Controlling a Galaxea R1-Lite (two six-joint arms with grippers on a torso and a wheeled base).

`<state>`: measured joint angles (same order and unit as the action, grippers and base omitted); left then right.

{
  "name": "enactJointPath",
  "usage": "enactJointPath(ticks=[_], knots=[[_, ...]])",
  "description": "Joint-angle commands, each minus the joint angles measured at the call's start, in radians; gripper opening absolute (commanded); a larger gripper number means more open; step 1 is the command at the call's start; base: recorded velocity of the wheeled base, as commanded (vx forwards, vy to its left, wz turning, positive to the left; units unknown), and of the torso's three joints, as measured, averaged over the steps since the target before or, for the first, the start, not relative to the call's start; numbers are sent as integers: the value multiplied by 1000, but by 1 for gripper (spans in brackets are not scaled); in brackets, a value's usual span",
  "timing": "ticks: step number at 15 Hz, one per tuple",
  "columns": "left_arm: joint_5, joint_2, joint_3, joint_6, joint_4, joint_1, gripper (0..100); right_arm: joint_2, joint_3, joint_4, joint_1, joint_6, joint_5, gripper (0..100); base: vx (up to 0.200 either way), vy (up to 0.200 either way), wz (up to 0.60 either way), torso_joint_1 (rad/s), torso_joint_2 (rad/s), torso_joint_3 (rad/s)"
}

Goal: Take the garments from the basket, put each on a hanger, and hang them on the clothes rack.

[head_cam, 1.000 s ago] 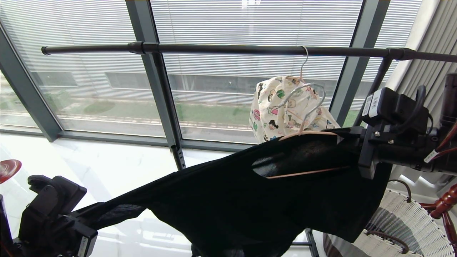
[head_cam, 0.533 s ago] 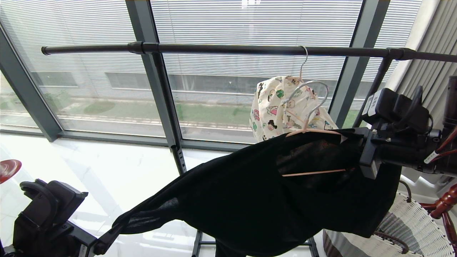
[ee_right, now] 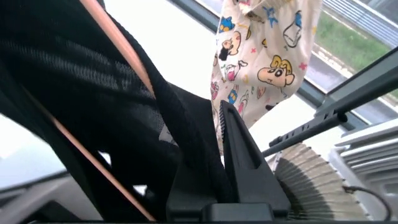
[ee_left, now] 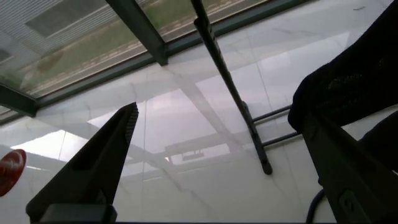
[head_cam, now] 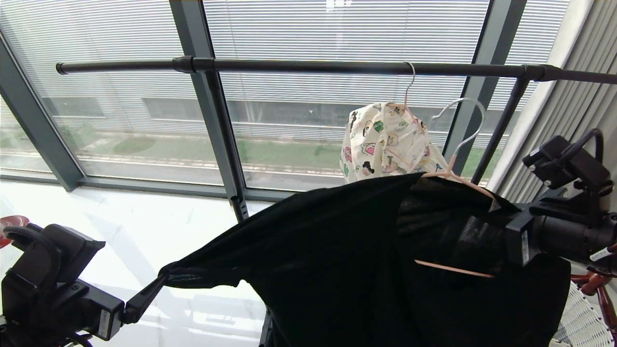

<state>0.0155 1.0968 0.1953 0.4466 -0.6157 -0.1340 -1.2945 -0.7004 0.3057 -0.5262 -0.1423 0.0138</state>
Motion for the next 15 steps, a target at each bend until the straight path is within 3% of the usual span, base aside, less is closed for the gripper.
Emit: enactJointPath(ticks=[1, 2, 4, 5, 8, 10, 11, 13, 15], knots=[[-5, -15, 29, -3, -2, -62, 100, 26, 7, 33, -2, 17, 2, 0, 0, 0, 0, 0, 0, 0], [-22, -25, 52, -9, -4, -121, 100, 26, 7, 44, -3, 18, 6, 0, 0, 0, 0, 0, 0, 0], [-39, -31, 127, -121, 1, -277, 100, 24, 9, 44, -6, 17, 29, 0, 0, 0, 0, 0, 0, 0], [-25, -21, 164, -147, 7, -315, 100, 21, 9, 44, -6, 17, 29, 0, 0, 0, 0, 0, 0, 0], [-2, -3, 153, -146, 19, -315, 100, 26, 27, 26, 0, 12, -2, 0, 0, 0, 0, 0, 0, 0], [40, 0, 88, -88, 17, -308, 100, 58, 84, -40, 17, 12, -92, 0, 0, 0, 0, 0, 0, 0], [50, -2, 75, -60, 17, -302, 100, 80, 104, -79, 28, 12, -103, 0, 0, 0, 0, 0, 0, 0], [84, 0, 58, -11, 17, -246, 100, 144, 147, -214, 78, 12, -109, 0, 0, 0, 0, 0, 0, 0], [107, 15, 64, 7, 16, -157, 100, 213, 183, -327, 184, 10, -121, 0, 0, 0, 0, 0, 0, 0]])
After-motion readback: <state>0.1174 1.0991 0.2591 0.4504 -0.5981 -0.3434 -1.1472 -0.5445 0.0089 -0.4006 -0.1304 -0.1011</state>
